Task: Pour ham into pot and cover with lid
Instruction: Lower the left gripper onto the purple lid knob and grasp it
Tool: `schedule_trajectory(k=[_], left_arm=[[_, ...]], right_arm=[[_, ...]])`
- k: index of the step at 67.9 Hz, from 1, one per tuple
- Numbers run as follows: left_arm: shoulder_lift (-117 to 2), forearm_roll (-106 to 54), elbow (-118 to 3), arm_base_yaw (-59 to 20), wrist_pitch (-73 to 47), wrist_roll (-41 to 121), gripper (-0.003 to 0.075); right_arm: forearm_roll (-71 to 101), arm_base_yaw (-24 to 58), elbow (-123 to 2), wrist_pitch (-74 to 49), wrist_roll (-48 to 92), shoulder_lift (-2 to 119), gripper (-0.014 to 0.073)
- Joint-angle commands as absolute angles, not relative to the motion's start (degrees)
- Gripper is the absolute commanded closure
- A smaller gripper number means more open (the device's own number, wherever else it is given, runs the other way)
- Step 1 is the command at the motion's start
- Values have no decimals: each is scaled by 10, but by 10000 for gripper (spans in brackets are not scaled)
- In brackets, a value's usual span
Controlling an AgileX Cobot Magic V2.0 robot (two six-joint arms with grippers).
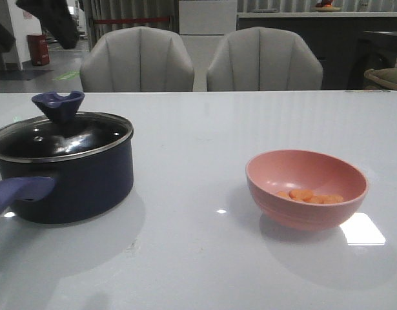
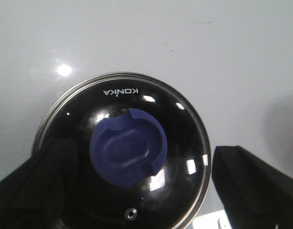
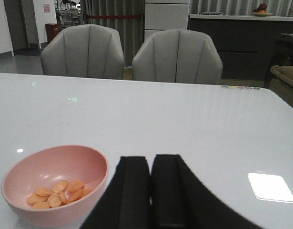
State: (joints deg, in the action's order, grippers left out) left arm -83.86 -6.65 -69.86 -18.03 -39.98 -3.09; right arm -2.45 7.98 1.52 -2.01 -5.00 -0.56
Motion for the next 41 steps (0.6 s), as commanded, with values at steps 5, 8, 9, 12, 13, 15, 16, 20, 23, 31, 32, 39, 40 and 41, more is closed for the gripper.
schedule_trajectory(k=[5, 8, 9, 12, 13, 15, 16, 20, 23, 31, 32, 39, 40, 41], left_arm=[[-883, -63, -780, -186, -428, -57, 94], [-893, -58, -789, -188, -437, -58, 94], [-899, -53, -795, -189, -443, -58, 94], [-908, -47, -801, -190, -450, -61, 94], [-914, -37, -805, -191, -456, -68, 94], [-922, -27, -810, -192, -460, -82, 94], [-922, -27, -810, -192, -460, -82, 94], [-932, -17, -814, -192, -465, -98, 94], [-942, -17, -816, -192, -468, -102, 94], [-961, -17, -824, -193, -479, -102, 94], [-962, -17, -824, -193, -479, -102, 94], [-982, -17, -833, -193, -495, -102, 94], [-982, -17, -834, -193, -495, -102, 94], [-983, -17, -833, -193, -495, -102, 95]], right_arm=[[-31, 77, 12, 31, -47, -17, 447], [-31, 77, 12, 31, -47, -17, 447], [-31, 77, 12, 31, -47, -17, 447], [-31, 77, 12, 31, -47, -17, 447], [-31, 77, 12, 31, -47, -17, 447], [-31, 77, 12, 31, -47, -17, 447], [-31, 77, 12, 31, -47, -17, 447], [-31, 77, 12, 31, -47, -17, 447], [-31, 77, 12, 31, -47, -17, 447], [-31, 77, 12, 31, -47, -17, 447], [-31, 77, 12, 31, -47, -17, 447], [-31, 77, 12, 31, -47, -17, 447], [-31, 77, 12, 31, -47, -17, 447], [-31, 77, 12, 31, -47, -17, 447]])
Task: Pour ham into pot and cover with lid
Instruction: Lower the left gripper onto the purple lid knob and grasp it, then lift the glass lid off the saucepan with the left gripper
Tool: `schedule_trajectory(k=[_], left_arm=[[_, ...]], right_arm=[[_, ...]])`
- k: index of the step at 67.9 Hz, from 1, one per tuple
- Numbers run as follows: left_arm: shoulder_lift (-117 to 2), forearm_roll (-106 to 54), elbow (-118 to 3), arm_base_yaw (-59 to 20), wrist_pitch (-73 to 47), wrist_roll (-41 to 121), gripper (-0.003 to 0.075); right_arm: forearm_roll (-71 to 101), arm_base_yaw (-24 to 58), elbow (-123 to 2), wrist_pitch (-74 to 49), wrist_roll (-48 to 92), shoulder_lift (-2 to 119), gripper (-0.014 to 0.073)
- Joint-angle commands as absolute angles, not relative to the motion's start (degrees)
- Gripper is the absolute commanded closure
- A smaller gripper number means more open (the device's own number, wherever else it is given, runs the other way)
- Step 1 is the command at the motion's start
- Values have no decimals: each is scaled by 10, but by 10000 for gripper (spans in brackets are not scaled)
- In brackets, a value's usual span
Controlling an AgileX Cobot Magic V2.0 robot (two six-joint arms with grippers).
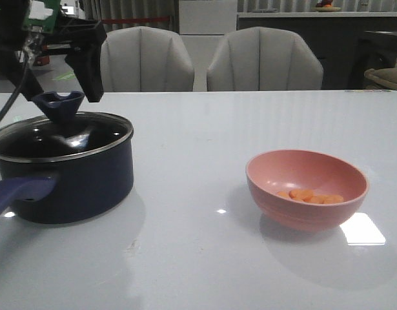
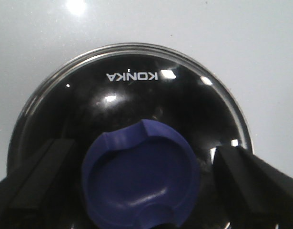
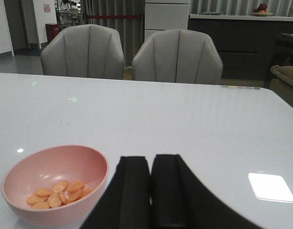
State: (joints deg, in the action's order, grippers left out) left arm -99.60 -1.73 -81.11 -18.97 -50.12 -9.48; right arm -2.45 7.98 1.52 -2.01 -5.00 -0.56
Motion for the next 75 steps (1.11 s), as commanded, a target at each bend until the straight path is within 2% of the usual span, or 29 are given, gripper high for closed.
schedule_trajectory(k=[1, 8, 23, 37, 60, 70, 75], left_arm=[[-986, -17, -833, -193, -495, -102, 95], [-988, -17, -833, -194, -495, -102, 120], [-994, -14, -834, -194, -494, -102, 325], [-992, -12, -847, -194, -498, -102, 464], [-913, 9, -853, -170, -487, -102, 483], [-871, 44, -818, -108, -494, -102, 483], [-850, 44, -781, -50, -494, -95, 483]], right_arm=[[-31, 77, 12, 31, -47, -17, 447], [-31, 77, 12, 31, -47, -17, 447], [-31, 77, 12, 31, -47, -17, 447], [-31, 77, 12, 31, -47, -17, 447], [-31, 77, 12, 31, -47, -17, 447], [-31, 77, 12, 31, -47, -17, 447], [-31, 77, 12, 31, -47, -17, 447]])
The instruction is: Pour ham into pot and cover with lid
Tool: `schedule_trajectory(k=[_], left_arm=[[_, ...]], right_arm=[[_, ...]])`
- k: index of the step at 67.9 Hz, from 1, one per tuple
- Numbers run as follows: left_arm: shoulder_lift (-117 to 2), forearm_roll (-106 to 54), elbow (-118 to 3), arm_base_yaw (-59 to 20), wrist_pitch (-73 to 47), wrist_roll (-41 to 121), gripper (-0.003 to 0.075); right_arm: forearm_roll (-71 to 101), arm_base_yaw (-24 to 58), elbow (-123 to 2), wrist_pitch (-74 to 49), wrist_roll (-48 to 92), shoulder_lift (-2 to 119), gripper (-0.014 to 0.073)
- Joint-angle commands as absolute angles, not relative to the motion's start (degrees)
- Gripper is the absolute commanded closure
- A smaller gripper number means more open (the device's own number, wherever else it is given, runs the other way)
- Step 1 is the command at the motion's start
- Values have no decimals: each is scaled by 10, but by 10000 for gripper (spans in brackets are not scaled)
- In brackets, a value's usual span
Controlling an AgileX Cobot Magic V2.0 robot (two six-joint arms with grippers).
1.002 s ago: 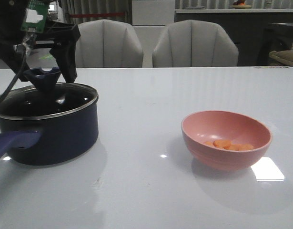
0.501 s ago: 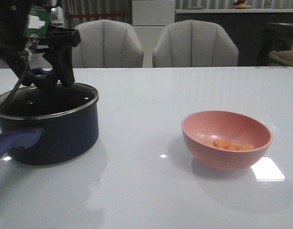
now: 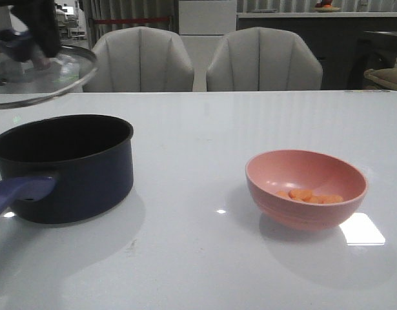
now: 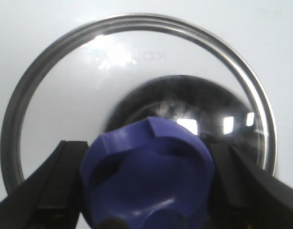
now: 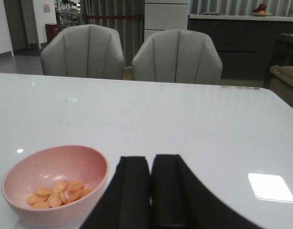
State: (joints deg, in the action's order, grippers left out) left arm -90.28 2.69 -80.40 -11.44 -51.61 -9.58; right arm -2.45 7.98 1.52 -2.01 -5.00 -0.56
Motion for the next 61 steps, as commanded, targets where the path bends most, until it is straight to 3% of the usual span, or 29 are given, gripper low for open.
schedule_trajectory(k=[1, 10, 20, 54, 61], left_arm=[[-848, 44, -778, -45, -494, -94, 483], [-835, 43, -698, 41, -460, -80, 483], [-835, 42, -613, 81, -386, -80, 483], [-924, 38, -565, 85, -344, -65, 479], [-937, 30, -565, 85, -339, -51, 438]], right_arm=[[-31, 77, 12, 31, -47, -17, 447], [-31, 77, 12, 31, -47, -17, 447], [-31, 77, 12, 31, -47, -17, 447], [-31, 77, 12, 31, -47, -17, 447], [-31, 77, 12, 31, -47, -17, 447]])
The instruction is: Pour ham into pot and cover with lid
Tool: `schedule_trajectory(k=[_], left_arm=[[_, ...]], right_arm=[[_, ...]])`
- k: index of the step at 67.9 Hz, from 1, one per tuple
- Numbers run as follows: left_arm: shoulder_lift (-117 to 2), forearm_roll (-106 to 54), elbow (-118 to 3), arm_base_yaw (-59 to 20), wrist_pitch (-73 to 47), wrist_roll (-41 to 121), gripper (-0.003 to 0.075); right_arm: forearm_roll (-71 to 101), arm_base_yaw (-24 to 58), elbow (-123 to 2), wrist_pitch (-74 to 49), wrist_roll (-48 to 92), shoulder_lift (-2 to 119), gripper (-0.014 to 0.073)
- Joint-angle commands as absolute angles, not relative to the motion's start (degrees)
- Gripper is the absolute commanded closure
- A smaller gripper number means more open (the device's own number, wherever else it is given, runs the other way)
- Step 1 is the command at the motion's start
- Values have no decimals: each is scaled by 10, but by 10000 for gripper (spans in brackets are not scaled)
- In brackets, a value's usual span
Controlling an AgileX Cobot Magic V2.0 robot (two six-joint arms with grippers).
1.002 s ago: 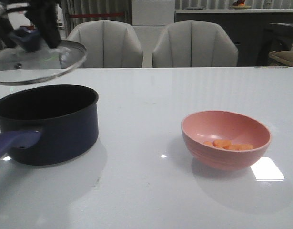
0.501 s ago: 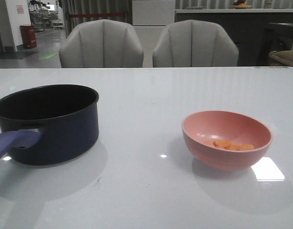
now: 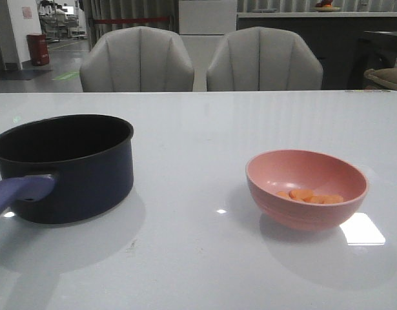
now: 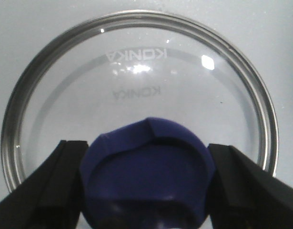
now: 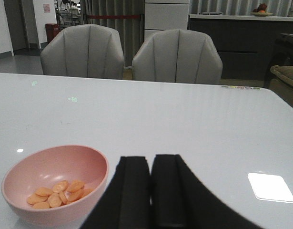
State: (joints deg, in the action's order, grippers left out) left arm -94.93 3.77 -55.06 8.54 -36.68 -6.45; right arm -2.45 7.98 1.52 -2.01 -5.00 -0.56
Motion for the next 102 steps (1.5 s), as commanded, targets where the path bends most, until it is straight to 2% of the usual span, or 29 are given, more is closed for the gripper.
schedule_trajectory(k=[1, 14, 18, 23, 39, 67, 102], left_arm=[[-937, 29, -565, 85, -339, -51, 426], [-949, 28, -574, 85, -344, -51, 182], [-949, 28, -577, 85, -346, -51, 124], [-949, 28, -589, 85, -353, -51, 95], [-925, 37, -628, 82, -378, -50, 94], [-715, 38, -620, -13, -365, -35, 94], [-380, 26, -425, -66, -299, -35, 94]], right_arm=[[-31, 77, 12, 31, -47, -17, 447], [-31, 77, 12, 31, -47, -17, 447], [-31, 77, 12, 31, -47, -17, 447], [-31, 77, 12, 31, -47, -17, 447], [-31, 77, 12, 31, -47, -17, 447], [-31, 77, 12, 31, -47, -17, 447], [-31, 78, 12, 31, -47, -17, 447]])
